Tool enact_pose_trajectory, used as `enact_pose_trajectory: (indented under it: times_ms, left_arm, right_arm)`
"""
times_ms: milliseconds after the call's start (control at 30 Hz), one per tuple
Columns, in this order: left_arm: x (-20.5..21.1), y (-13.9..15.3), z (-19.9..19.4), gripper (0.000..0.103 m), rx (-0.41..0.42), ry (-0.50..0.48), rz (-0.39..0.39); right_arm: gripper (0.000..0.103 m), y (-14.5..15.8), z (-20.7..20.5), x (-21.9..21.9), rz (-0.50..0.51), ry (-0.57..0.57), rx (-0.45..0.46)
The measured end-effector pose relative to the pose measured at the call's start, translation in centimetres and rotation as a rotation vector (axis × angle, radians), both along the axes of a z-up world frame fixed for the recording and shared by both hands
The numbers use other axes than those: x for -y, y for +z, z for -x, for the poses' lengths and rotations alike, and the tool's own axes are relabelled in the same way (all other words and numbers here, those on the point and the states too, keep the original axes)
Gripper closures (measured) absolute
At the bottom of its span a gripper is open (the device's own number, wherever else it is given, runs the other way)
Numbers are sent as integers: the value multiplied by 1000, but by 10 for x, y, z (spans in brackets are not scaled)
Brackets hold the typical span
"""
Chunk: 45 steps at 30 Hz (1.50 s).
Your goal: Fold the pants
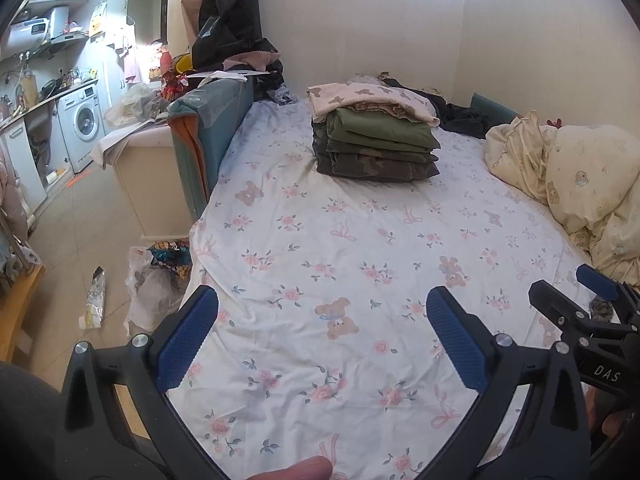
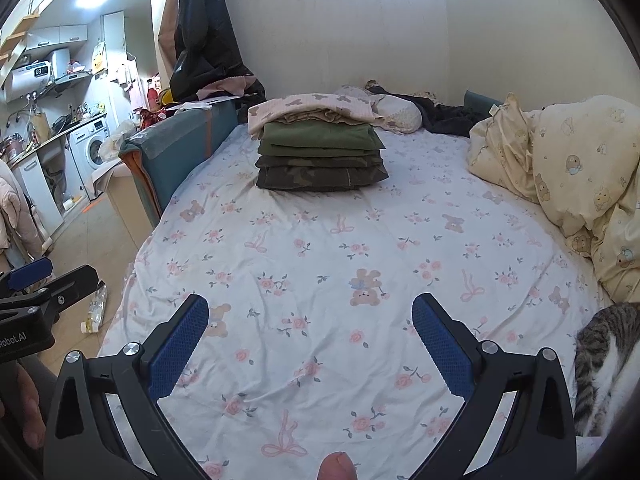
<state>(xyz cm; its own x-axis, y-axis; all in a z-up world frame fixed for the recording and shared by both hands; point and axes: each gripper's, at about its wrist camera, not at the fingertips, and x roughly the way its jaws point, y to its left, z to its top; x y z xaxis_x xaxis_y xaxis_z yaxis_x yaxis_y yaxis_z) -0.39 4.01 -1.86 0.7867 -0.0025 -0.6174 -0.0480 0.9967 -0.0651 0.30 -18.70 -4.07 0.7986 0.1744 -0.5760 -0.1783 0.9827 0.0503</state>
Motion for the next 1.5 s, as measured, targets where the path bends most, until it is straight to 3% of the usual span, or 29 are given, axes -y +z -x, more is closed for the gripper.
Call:
enact_pose_trajectory:
  times_ms: [1500]
  left_arm:
    - [-9, -6, 2, 0, -29, -7, 23]
  right_arm:
    - [0, 0, 3, 0, 5, -1, -8]
